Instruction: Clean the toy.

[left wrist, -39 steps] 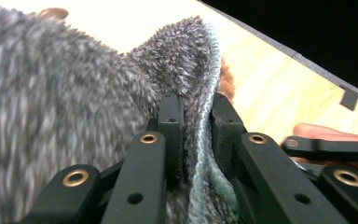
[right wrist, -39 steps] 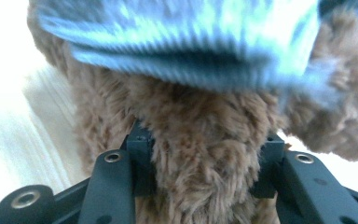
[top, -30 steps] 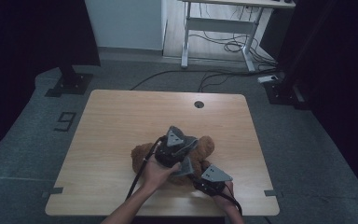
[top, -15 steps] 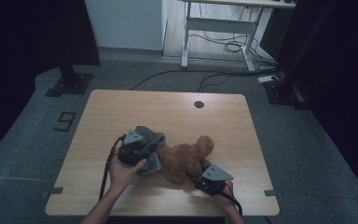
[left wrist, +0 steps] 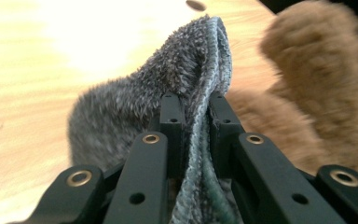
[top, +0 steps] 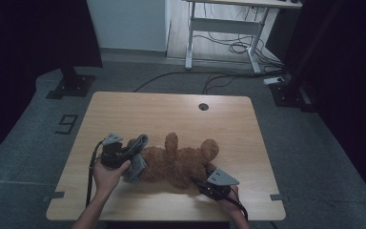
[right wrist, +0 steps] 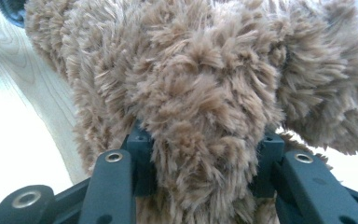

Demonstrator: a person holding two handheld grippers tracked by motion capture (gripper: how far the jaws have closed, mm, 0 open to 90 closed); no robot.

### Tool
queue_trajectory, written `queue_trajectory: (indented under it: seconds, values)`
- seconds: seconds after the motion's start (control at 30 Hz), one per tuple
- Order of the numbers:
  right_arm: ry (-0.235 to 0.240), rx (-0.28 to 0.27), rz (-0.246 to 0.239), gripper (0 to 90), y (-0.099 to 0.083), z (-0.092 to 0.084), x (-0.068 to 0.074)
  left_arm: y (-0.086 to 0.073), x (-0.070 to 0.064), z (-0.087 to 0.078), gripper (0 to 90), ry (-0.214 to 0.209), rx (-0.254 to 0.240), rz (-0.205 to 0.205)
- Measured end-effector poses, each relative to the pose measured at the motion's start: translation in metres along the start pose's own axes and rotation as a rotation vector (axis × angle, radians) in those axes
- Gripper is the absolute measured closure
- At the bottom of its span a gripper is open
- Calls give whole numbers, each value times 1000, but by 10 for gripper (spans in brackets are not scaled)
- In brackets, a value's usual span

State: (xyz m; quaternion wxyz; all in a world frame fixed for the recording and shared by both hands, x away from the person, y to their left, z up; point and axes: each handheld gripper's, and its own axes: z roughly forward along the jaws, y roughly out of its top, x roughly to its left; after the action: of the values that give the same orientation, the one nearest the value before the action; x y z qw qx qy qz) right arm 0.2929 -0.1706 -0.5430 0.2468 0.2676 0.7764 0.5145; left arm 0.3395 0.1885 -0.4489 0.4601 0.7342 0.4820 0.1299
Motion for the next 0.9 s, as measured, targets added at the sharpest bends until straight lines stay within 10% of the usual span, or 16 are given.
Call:
queue_trajectory:
  seconds: [0.27,0.57,0.73,0.9]
  values:
    - [1,1,2,544,0,-1,0,37,-75,14,787,-132,-41,139]
    - [3,-3,4,544,-1,-1,0,54,-157,85,784,-215,56,269]
    - [4,-2,3,544,-1,-1,0,43,-159,116,782,-160,143,293]
    - [8,-2,3,544,-2,0,0,37,-144,111,782,-139,119,278]
